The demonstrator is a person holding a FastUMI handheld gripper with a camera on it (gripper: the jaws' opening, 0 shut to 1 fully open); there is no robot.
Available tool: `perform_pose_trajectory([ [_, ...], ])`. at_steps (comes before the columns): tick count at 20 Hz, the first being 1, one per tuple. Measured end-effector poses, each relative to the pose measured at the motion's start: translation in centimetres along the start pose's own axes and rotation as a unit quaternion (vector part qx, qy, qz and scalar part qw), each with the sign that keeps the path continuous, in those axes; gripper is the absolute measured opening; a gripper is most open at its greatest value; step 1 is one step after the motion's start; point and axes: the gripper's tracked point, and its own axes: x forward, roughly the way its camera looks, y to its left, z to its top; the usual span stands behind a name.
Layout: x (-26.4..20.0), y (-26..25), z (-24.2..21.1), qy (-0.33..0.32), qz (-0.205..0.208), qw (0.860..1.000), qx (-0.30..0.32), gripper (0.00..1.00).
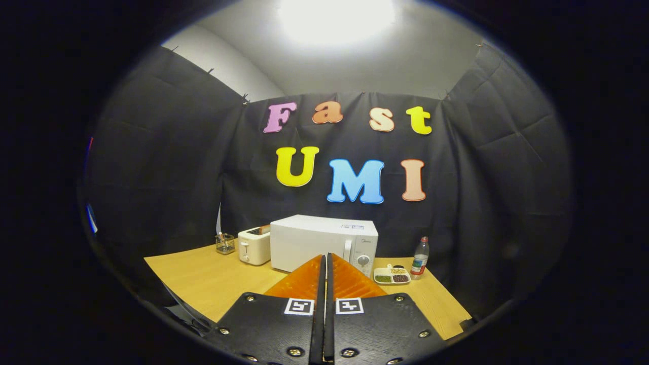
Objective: Open the microwave, put the food inside, and close the microwave door.
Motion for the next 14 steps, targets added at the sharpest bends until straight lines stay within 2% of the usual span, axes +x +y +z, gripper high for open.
perform_pose_trajectory([
  [4,-0.8,-2.1,0.7,-0.022,-0.034,0.999,0.0,0.01],
  [5,-0.9,-2.7,0.4,-0.017,-0.051,0.999,-0.005,0.14],
  [7,-1.1,-3.4,0.2,-0.009,-0.079,0.997,-0.023,0.81],
  [8,-1.2,-3.7,0.1,-0.007,-0.089,0.995,-0.032,0.91],
  [9,-1.1,-3.8,0.2,-0.007,-0.096,0.995,-0.038,0.98],
  [14,-0.8,-2.8,-0.3,0.001,-0.078,0.997,-0.022,0.95],
])
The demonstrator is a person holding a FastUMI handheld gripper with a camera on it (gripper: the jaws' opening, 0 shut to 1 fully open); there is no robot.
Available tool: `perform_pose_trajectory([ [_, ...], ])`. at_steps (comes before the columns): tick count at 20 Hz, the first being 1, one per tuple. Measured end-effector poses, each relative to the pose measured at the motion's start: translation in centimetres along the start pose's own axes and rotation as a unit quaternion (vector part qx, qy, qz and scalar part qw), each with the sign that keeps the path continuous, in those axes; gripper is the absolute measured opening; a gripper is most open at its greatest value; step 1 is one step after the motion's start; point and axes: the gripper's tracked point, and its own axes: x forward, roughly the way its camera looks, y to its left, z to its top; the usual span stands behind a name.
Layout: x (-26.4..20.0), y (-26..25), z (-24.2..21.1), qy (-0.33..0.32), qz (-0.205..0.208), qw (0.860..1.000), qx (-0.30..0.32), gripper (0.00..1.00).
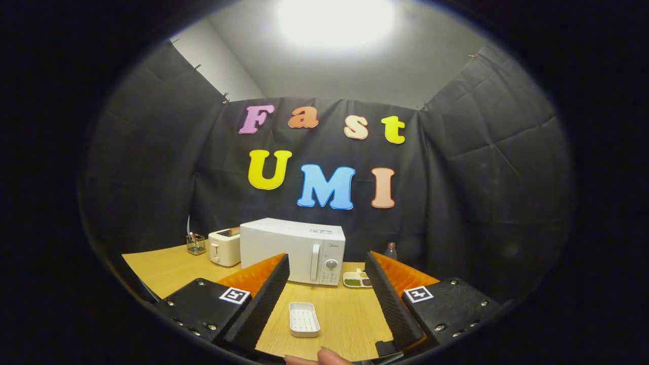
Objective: Open the microwave, put the food inside, and close the microwave door.
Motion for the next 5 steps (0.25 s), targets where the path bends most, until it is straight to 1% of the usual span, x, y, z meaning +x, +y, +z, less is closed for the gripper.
perform_pose_trajectory([
  [5,0.2,-0.07,-0.3,0.005,0.0,1.0,0.0,0.95],
])
